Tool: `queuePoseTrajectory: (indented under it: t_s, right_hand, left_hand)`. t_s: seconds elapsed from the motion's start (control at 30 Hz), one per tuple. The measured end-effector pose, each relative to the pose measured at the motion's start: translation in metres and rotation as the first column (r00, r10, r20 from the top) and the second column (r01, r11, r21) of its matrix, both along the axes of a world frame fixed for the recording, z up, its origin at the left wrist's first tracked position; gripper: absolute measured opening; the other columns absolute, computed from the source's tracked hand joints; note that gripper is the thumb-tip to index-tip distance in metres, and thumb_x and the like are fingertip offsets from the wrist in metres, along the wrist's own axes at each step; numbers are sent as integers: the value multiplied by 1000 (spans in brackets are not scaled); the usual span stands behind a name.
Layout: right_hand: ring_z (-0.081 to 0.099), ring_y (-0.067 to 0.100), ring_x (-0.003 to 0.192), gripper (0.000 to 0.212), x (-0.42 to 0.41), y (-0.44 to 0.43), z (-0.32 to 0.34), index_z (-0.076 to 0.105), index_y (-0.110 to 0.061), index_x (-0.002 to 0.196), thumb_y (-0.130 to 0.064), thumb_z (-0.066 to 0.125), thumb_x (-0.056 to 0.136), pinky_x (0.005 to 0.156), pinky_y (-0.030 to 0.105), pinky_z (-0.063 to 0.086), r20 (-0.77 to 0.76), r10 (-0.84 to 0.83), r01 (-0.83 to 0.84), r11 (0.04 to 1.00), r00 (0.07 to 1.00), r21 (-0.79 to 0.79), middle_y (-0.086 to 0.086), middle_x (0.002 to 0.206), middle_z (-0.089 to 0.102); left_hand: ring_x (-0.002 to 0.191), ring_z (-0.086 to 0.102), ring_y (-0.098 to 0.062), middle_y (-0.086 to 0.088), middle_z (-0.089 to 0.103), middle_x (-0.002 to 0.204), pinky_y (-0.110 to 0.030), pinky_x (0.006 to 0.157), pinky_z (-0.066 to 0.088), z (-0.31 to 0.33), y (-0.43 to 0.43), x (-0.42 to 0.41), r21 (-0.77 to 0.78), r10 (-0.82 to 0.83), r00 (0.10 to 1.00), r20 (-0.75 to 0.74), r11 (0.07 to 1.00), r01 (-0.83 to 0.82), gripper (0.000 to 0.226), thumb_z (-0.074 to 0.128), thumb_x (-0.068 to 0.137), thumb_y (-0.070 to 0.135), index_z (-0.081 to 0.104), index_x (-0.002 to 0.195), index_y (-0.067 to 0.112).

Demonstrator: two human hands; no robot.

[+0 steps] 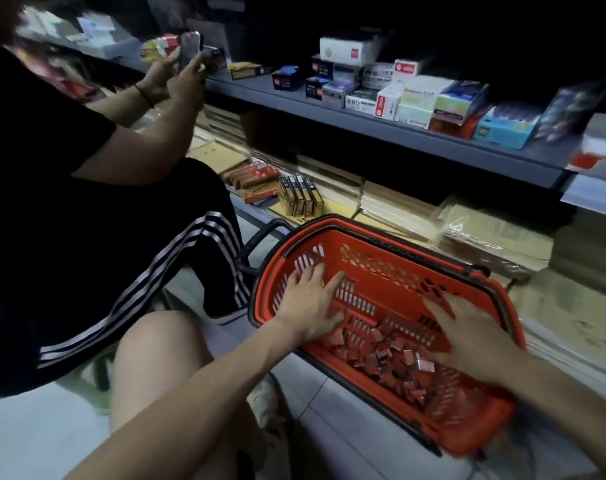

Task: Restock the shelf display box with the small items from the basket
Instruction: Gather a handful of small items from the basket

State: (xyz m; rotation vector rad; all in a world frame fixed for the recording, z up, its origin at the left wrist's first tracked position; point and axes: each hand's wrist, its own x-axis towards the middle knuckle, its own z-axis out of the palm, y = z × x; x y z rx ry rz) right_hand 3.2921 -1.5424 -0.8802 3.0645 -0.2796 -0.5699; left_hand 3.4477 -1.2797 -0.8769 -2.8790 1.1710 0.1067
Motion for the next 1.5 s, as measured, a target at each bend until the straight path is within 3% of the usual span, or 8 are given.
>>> queuePoseTrajectory:
  t_s: [0.1,0.3,0.57,0.77,1.03,1.2,1.33,1.5]
  right_hand:
    - [6,34,155,104,17,3,-16,-1,-25,163,-68,58,88,123,50,26,-41,20,-18,999,999,46,13,168,2]
    - [-2,35,157,102,27,-1,-43,-3,-23,163,-55,62,91,126,48,11,-172,64,-61,998,983,28,14,169,-5]
    - [20,36,149,94,40,-18,-77,13,-22,162,-57,62,90,118,47,33,-275,88,-76,996,957,56,16,163,16]
    - [34,34,142,101,71,-1,-124,23,-25,159,-56,77,79,112,45,42,-375,159,-130,986,913,102,13,156,29]
    - [-28,40,151,128,79,45,-204,-21,-39,157,-20,79,80,116,64,32,-569,365,-392,916,737,80,9,167,-24]
    - [-7,40,155,131,78,30,-216,-24,-33,157,-12,79,79,105,51,46,-506,501,-520,846,702,117,9,170,-13]
    - [25,35,145,107,83,19,-220,-10,-28,162,-15,69,90,102,46,46,-423,639,-653,745,642,135,16,165,12]
    - [25,32,144,108,68,31,-242,5,-22,161,-1,73,80,106,53,42,-346,430,-409,902,834,137,7,159,22]
  left_hand:
    - [151,23,-38,-18,23,165,-59,121,23,-17,-19,3,10,19,998,-55,1000,-18,82,49,93,61,14,161,31]
    - [151,22,-38,-17,20,165,-62,122,19,-37,-37,19,149,-6,996,-89,989,19,85,49,94,61,9,162,30]
    - [150,23,-39,-17,23,163,-65,120,22,-53,-35,51,244,72,995,-70,968,-53,88,47,95,66,8,163,27]
    - [139,40,-35,-12,40,151,-60,117,29,-68,-26,59,221,60,989,-138,975,-29,83,54,91,61,23,160,27]
    - [134,43,-35,-12,44,144,-57,114,33,-80,-27,69,225,81,985,-149,973,-46,76,53,92,58,31,156,23]
    - [132,46,-35,-13,47,141,-52,114,34,-87,-24,74,214,64,990,-125,976,-37,75,50,93,61,34,155,22]
    - [129,48,-34,-12,50,137,-49,115,34,-91,-19,76,194,53,992,-116,980,-30,76,49,93,63,35,155,22]
    - [130,47,-37,-15,51,137,-48,120,27,-91,-14,78,204,35,992,-121,979,-10,71,47,95,56,36,155,21]
